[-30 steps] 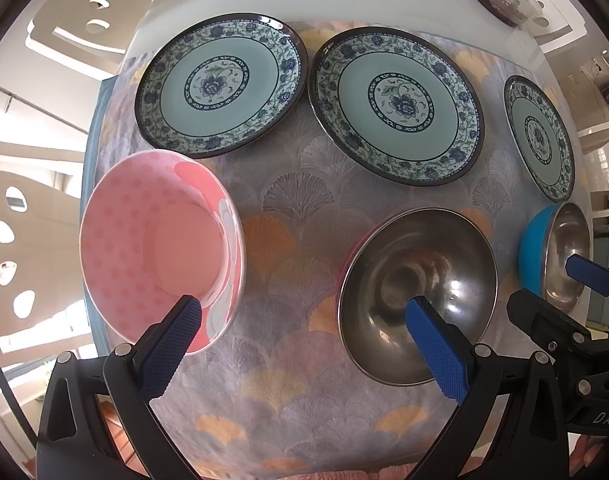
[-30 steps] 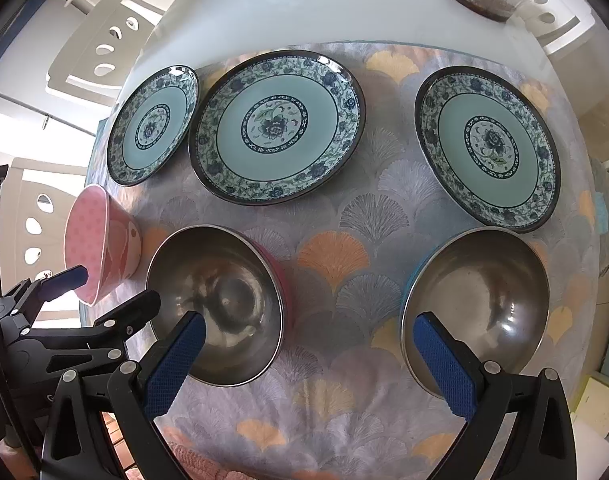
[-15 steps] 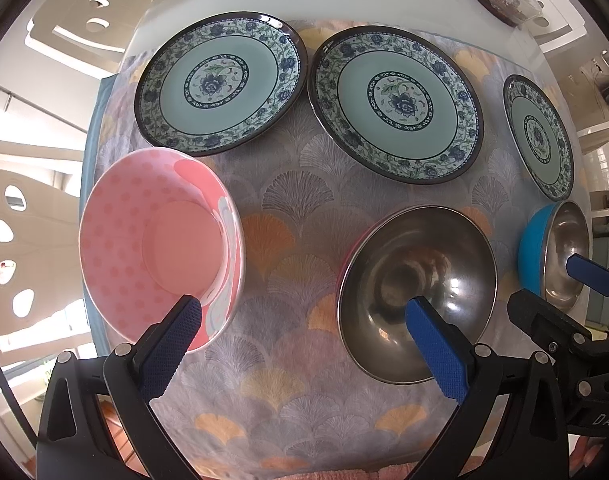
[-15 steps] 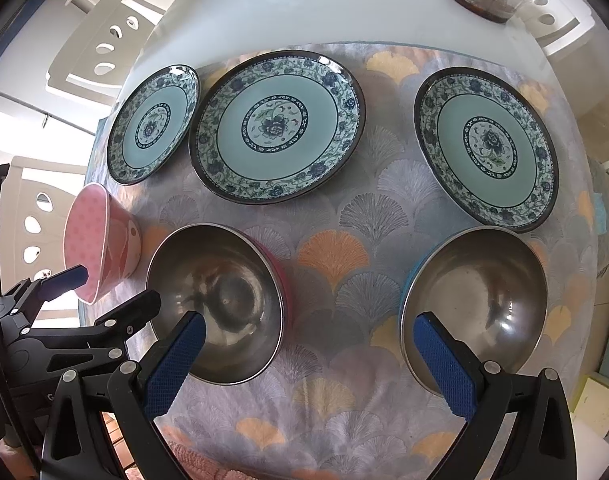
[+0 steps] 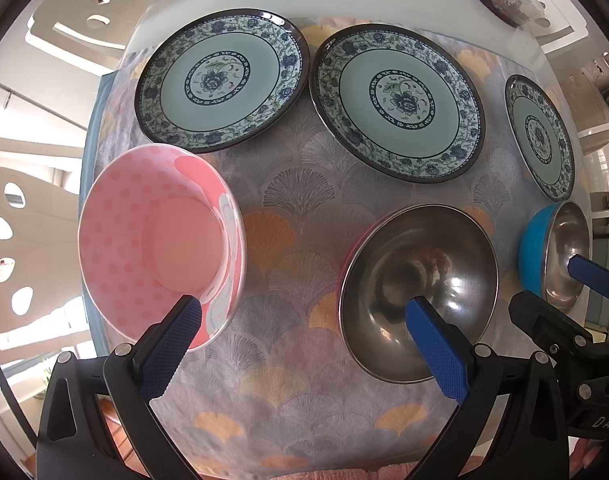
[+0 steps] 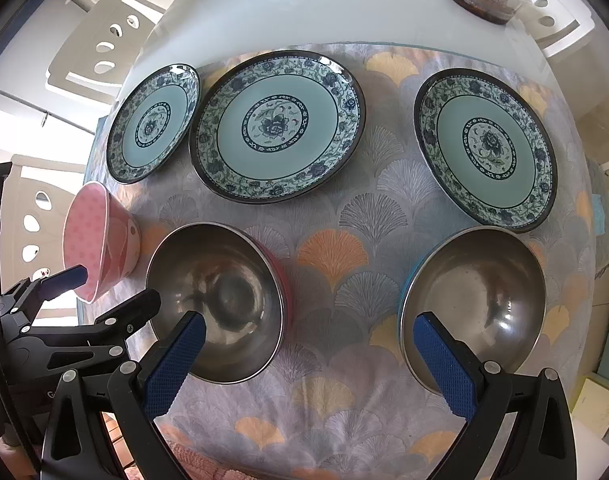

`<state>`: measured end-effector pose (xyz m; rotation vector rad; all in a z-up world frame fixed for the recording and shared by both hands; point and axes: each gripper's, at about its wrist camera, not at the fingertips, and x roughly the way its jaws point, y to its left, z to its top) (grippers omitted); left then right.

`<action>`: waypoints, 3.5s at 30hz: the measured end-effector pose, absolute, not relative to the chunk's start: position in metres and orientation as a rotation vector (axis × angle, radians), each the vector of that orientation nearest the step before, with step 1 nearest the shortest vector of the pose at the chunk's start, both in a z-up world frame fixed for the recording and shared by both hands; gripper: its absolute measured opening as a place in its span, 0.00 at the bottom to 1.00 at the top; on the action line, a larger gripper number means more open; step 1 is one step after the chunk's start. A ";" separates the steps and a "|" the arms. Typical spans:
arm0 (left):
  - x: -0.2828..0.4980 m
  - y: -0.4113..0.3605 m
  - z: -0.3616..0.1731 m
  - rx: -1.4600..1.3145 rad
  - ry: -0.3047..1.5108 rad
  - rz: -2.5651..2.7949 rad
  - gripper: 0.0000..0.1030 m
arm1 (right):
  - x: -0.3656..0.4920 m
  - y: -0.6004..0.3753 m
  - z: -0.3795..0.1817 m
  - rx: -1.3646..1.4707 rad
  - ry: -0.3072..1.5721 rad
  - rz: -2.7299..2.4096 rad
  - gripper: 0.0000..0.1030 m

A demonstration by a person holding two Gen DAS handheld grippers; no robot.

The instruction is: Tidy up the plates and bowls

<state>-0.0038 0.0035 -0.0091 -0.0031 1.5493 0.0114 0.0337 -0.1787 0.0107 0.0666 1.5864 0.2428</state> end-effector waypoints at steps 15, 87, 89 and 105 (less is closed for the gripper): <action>-0.009 0.005 -0.008 -0.002 1.552 0.007 0.99 | 0.028 -0.177 0.012 0.057 1.586 0.243 1.00; 0.177 0.184 -0.102 -0.168 1.644 0.034 1.00 | 0.247 0.035 -0.103 -0.310 1.555 0.567 1.00; 0.181 0.184 -0.103 -0.168 1.641 0.032 1.00 | 0.247 0.036 -0.105 -0.300 1.539 0.571 1.00; 0.173 0.183 -0.101 -0.166 1.633 0.032 1.00 | 0.247 0.041 -0.097 -0.236 1.595 0.505 0.99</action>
